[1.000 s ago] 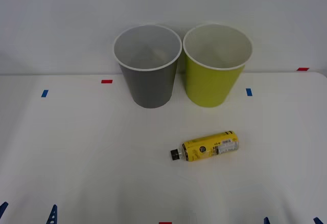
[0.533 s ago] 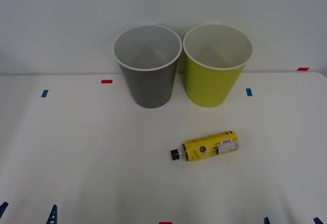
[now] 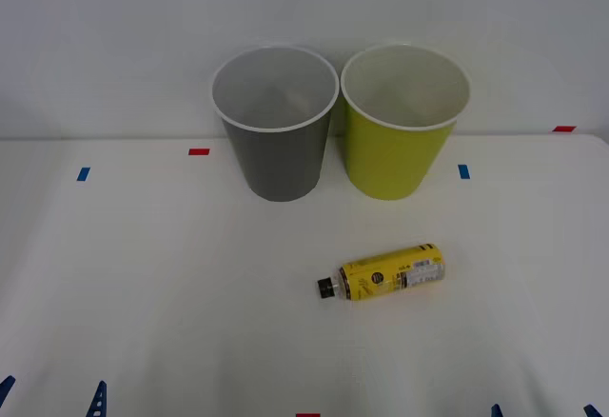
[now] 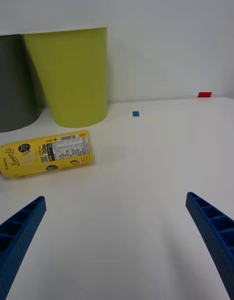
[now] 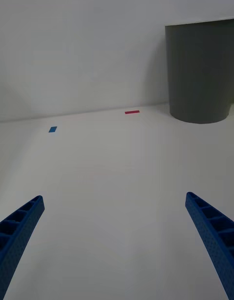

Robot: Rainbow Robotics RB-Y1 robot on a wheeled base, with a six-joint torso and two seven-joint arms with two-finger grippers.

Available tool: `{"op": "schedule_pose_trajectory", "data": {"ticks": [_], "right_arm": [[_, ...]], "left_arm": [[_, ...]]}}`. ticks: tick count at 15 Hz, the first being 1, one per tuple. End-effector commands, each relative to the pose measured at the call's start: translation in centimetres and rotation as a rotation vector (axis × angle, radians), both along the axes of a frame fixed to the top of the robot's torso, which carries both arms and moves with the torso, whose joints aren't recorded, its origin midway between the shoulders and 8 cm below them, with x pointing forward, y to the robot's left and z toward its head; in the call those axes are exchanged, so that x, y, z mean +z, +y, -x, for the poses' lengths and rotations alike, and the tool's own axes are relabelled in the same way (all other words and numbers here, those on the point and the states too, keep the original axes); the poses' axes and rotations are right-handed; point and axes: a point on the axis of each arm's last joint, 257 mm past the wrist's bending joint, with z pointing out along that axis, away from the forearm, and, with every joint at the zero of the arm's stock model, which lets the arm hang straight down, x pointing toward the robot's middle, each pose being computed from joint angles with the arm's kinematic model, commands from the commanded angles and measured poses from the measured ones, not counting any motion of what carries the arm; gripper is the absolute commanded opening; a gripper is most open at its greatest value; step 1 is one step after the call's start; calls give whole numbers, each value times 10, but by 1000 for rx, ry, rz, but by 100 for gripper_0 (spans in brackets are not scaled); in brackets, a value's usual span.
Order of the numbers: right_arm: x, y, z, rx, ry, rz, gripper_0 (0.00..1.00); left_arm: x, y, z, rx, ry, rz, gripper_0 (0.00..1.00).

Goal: Put cans in the gray bin and PET bottles in the light green bin.

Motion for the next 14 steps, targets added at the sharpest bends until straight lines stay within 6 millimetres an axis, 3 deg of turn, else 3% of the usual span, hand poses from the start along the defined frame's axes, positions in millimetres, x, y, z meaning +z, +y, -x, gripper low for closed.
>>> {"op": "schedule_pose_trajectory", "data": {"ticks": [1, 4, 5, 6, 9, 14], "right_arm": [[0, 0, 0, 0, 0, 0, 100], [0, 0, 0, 0, 0, 0, 100], [-18, 2, 0, -8, 36, -13, 100], [-20, 1, -3, -23, 33, -39, 100], [-11, 3, -8, -14, 42, -41, 100], [5, -15, -38, 12, 188, -74, 100]], "left_arm": [[0, 0, 0, 0, 0, 0, 100], [0, 0, 0, 0, 0, 0, 100], [0, 0, 0, 0, 0, 0, 100], [0, 0, 0, 0, 0, 0, 100], [0, 0, 0, 0, 0, 0, 100], [0, 0, 0, 0, 0, 0, 100]]}}
